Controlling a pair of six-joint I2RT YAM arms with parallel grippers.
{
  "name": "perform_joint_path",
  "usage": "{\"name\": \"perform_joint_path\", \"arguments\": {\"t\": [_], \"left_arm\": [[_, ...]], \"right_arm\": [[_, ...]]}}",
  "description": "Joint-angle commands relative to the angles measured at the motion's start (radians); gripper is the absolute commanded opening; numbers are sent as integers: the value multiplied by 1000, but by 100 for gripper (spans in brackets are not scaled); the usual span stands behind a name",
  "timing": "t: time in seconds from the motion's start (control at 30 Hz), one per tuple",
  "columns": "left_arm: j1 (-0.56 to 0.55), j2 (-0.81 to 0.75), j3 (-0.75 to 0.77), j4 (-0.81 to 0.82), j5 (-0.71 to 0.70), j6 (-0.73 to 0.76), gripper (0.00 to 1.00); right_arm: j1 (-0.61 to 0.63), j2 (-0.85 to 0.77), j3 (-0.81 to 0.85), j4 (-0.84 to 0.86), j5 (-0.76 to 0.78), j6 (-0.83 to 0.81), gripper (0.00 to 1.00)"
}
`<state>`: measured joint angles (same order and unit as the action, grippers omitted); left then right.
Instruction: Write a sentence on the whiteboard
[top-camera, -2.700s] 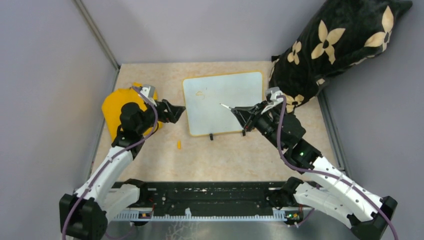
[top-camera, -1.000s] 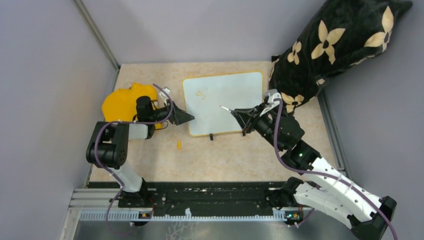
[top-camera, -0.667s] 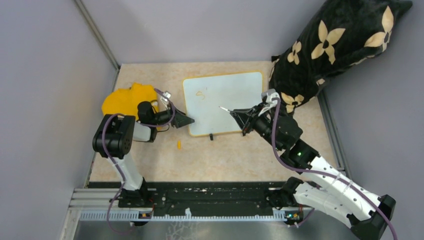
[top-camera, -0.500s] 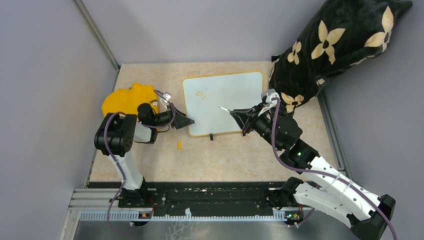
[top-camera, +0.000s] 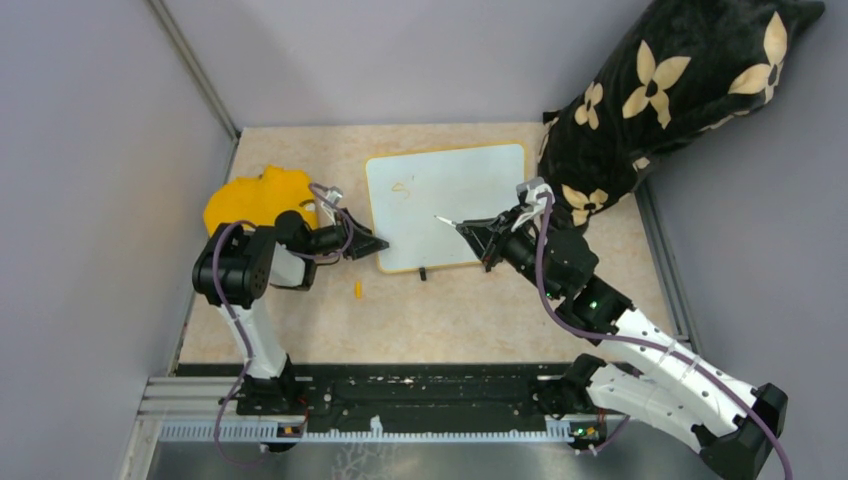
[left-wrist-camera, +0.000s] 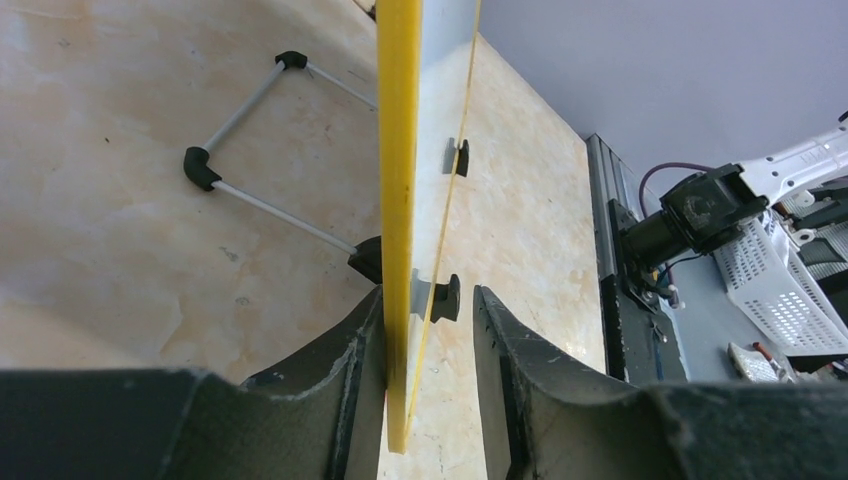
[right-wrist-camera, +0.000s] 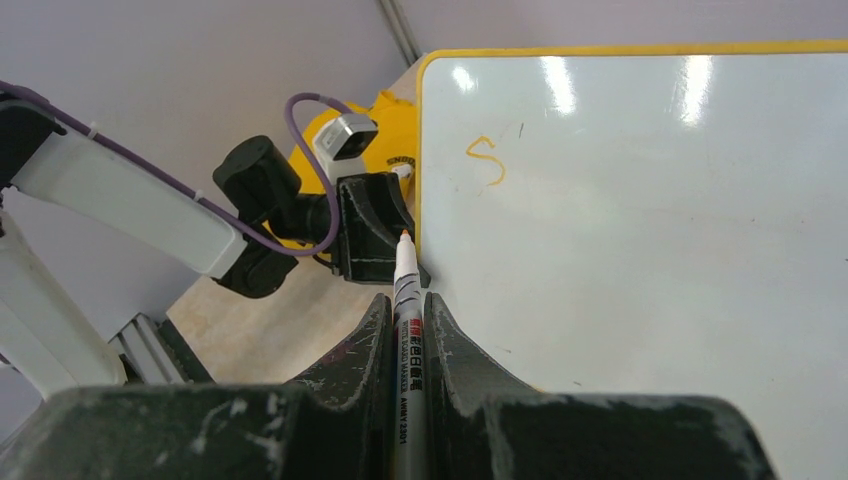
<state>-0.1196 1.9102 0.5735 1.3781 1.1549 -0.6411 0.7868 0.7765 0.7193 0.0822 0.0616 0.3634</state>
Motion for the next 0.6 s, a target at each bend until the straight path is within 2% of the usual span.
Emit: {"name": "perform_joint_path", "arguments": {"t": [0.0, 0.23, 0.47, 0.57], "left_arm": [[-17, 43, 5, 72, 47, 22, 40], [-17, 37, 8, 21, 49, 67, 34], [-17, 37, 2, -1, 37, 96, 19], [-17, 35, -4, 0, 31, 112, 16]], "right_arm": [[-5, -4, 17, 47, -5, 8, 0], [-5, -10, 14, 39, 1, 3, 0], [-6, -5, 11, 40, -4, 6, 0], [-5, -4, 9, 42, -6, 8, 0]]}}
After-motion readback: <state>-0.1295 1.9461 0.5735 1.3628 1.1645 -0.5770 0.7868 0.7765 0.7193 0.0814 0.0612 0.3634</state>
